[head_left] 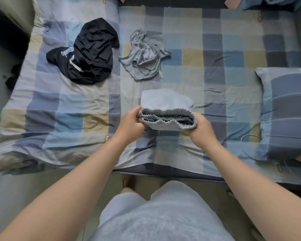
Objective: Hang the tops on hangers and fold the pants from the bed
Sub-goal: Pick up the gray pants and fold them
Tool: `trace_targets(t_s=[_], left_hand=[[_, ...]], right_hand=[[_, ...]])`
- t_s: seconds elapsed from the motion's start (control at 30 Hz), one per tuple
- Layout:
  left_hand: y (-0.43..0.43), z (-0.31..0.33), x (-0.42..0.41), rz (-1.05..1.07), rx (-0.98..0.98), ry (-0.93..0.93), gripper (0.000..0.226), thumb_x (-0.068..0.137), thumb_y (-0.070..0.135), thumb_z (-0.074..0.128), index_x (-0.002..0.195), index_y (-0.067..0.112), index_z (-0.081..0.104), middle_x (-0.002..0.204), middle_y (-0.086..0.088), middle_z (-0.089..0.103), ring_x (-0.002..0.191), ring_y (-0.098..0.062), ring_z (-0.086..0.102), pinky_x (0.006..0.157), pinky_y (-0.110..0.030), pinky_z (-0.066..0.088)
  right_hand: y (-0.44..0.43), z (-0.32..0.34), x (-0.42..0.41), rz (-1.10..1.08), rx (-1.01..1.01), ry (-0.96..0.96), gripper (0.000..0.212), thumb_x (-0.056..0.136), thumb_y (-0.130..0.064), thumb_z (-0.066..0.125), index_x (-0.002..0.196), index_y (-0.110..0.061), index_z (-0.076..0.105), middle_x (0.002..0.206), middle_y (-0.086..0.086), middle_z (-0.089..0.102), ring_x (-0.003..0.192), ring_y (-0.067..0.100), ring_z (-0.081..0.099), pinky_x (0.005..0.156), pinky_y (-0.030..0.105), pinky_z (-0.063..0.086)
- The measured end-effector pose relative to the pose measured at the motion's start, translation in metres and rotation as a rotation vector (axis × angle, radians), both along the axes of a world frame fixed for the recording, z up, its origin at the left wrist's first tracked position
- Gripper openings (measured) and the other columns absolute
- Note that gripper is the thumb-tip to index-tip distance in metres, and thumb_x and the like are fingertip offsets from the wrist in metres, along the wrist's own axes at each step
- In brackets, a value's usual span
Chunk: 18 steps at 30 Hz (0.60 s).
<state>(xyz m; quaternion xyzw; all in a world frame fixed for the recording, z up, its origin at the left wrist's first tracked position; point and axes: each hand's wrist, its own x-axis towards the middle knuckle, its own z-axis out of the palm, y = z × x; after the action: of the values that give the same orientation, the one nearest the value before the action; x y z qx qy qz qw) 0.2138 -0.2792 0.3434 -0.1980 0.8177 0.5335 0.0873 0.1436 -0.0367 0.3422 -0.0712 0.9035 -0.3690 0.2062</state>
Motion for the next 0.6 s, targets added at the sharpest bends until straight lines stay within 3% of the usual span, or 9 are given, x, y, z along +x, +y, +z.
trace_targets(t_s=[0.07, 0.17, 0.27, 0.37, 0.5, 0.6], left_hand=[[0.008, -0.036, 0.022, -0.009, -0.056, -0.098, 0.028, 0.080, -0.009, 0.058, 0.097, 0.012, 0.064, 0.086, -0.008, 0.070, 0.085, -0.030, 0.064, 0.076, -0.039, 0.051], [0.018, -0.090, 0.054, -0.052, -0.077, -0.255, 0.027, 0.082, -0.008, 0.059, 0.099, 0.012, 0.065, 0.091, -0.005, 0.071, 0.089, -0.024, 0.062, 0.071, -0.027, 0.045], [0.026, -0.142, 0.091, -0.105, -0.088, -0.410, 0.030, 0.081, -0.007, 0.057, 0.107, 0.006, 0.066, 0.104, -0.011, 0.072, 0.102, -0.027, 0.064, 0.083, -0.034, 0.050], [0.034, -0.186, 0.134, -0.175, -0.049, -0.550, 0.024, 0.082, -0.004, 0.056, 0.102, 0.006, 0.065, 0.106, -0.013, 0.072, 0.106, -0.031, 0.065, 0.091, -0.043, 0.051], [0.043, -0.231, 0.189, -0.260, -0.005, -0.749, 0.021, 0.083, -0.002, 0.051, 0.099, 0.004, 0.063, 0.102, -0.015, 0.071, 0.102, -0.035, 0.064, 0.088, -0.045, 0.052], [0.047, -0.251, 0.214, -0.312, 0.036, -0.825, 0.016, 0.079, -0.003, 0.053, 0.076, 0.013, 0.056, 0.079, -0.003, 0.063, 0.080, -0.025, 0.055, 0.068, -0.034, 0.044]], right_hand=[[0.004, -0.040, 0.024, 0.040, 0.149, -0.082, 0.028, 0.088, -0.016, 0.071, 0.116, -0.016, 0.066, 0.114, 0.011, 0.064, 0.111, 0.036, 0.055, 0.092, 0.048, 0.045], [0.010, -0.099, 0.064, 0.056, 0.262, -0.223, 0.028, 0.092, -0.018, 0.065, 0.119, -0.022, 0.064, 0.118, 0.009, 0.060, 0.114, 0.035, 0.053, 0.096, 0.049, 0.044], [0.015, -0.151, 0.108, 0.063, 0.324, -0.340, 0.026, 0.092, -0.018, 0.060, 0.116, -0.027, 0.063, 0.118, 0.007, 0.061, 0.114, 0.033, 0.053, 0.093, 0.044, 0.044], [0.023, -0.191, 0.153, 0.080, 0.378, -0.458, 0.021, 0.092, -0.023, 0.059, 0.112, -0.029, 0.064, 0.120, 0.003, 0.063, 0.117, 0.031, 0.055, 0.090, 0.040, 0.042], [0.034, -0.225, 0.209, 0.107, 0.418, -0.610, 0.023, 0.092, -0.029, 0.060, 0.115, -0.028, 0.063, 0.122, -0.001, 0.065, 0.119, 0.028, 0.055, 0.094, 0.042, 0.044], [0.040, -0.238, 0.236, 0.118, 0.418, -0.727, 0.021, 0.091, -0.032, 0.060, 0.112, -0.031, 0.064, 0.117, -0.005, 0.068, 0.115, 0.027, 0.059, 0.094, 0.042, 0.046]])
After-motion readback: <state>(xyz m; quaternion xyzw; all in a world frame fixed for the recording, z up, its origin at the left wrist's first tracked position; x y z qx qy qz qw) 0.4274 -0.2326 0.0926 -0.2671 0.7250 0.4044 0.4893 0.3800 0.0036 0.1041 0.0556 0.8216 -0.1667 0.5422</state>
